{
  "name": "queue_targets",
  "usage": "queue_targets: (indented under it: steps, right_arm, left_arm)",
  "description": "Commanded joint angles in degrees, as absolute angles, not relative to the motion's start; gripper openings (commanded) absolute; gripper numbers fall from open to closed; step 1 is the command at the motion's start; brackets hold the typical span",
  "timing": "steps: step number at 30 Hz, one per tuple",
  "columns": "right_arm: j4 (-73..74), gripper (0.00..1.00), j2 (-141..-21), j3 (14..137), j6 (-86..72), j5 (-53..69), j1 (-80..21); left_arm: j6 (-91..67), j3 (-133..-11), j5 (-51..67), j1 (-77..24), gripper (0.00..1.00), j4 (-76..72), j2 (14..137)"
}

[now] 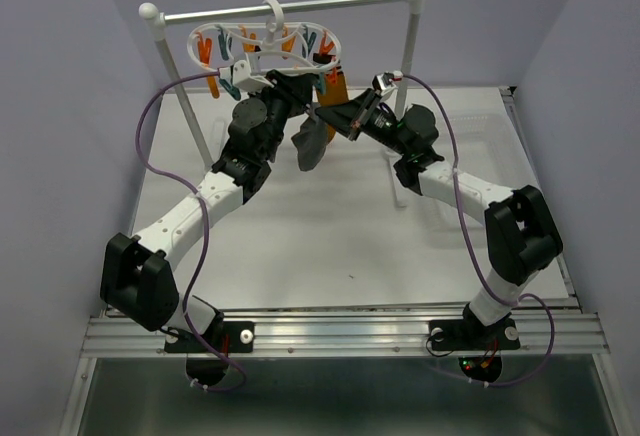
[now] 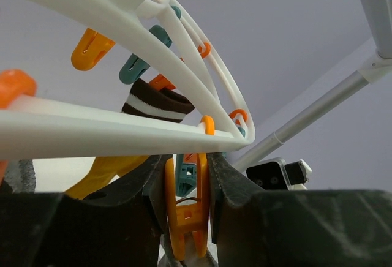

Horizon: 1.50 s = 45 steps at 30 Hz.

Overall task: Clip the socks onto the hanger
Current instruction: Clamp the sock onto the hanger.

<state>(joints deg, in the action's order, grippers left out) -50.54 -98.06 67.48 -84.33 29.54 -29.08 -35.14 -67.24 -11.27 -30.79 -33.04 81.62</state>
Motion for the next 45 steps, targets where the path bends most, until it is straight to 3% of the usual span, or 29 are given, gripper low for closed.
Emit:
queue_targets:
  steps: [1, 45]
  right_arm:
    - [-56.33, 0.01, -96.15, 67.06, -85.69, 26.28, -29.97]
    - [-52.21, 0.01, -98.96, 71.72, -78.14, 25.23, -32.61]
  left_arm:
    - [-35.86, -65.66, -14.06, -31.03, 0.00, -34.80, 80.07]
    - [-35.68, -65.57, -13.71, -31.03, 0.00, -35.24, 80.07]
